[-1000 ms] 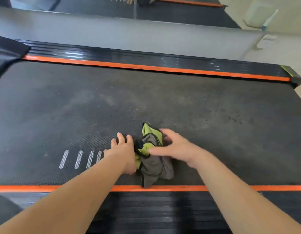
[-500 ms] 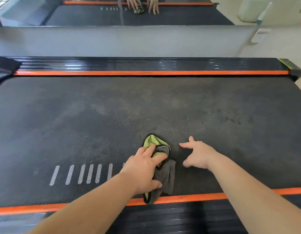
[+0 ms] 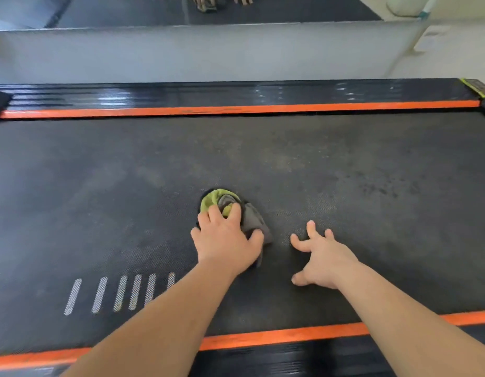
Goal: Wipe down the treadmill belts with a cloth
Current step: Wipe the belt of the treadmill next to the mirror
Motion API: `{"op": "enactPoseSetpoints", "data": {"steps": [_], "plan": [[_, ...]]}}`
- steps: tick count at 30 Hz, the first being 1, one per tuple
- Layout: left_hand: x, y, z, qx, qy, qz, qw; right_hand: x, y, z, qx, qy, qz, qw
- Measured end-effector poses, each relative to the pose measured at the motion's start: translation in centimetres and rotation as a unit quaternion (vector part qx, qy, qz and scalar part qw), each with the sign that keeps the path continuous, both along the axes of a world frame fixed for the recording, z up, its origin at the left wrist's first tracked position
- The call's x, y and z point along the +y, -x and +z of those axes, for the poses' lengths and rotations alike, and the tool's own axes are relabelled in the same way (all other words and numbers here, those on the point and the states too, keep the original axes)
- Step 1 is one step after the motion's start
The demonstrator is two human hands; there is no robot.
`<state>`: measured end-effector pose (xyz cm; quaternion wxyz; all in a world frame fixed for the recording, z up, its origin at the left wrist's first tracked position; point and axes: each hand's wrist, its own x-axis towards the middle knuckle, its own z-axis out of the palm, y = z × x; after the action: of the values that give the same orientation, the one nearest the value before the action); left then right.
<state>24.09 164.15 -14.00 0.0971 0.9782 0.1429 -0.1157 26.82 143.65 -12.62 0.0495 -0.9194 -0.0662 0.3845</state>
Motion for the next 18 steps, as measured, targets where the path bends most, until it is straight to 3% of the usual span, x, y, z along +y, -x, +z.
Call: {"op": "enactPoseSetpoints", "data": {"steps": [3, 8, 9, 11, 13, 14, 16, 18], "plan": [[-1.9, 1.3, -0.1, -0.03, -0.051, -0.101, 0.993, 0.0, 0.0, -0.2, 0.001, -0.007, -0.004, 1.0], [3.8, -0.2, 1.0, 0.008, -0.065, -0.298, 0.952, 0.3, 0.5, -0.2, -0.018, 0.006, -0.008, 1.0], [5.6, -1.1, 1.0, 0.003, -0.08, -0.282, 0.956, 0.4, 0.6, -0.1, -0.019, 0.011, -0.011, 1.0], [9.0, -2.9, 0.7, -0.007, -0.094, -0.14, 0.986, 0.7, 0.7, 0.0, -0.022, 0.018, -0.016, 0.999], [10.1, -3.5, 0.1, -0.021, -0.037, 0.032, 0.999, 1.0, 0.7, -0.1, -0.026, 0.024, -0.021, 0.999], [9.4, -3.1, 0.0, -0.026, -0.019, 0.056, 0.998, 1.2, 0.7, 0.0, -0.024, 0.03, -0.023, 0.999], [6.2, -0.8, -0.4, -0.027, -0.03, -0.012, 0.999, 1.5, 0.6, 0.1, -0.021, 0.043, -0.026, 0.998], [2.1, 3.5, -0.4, -0.045, -0.027, -0.168, 0.984, 1.6, 0.7, 0.2, -0.029, 0.05, -0.027, 0.998]]}}
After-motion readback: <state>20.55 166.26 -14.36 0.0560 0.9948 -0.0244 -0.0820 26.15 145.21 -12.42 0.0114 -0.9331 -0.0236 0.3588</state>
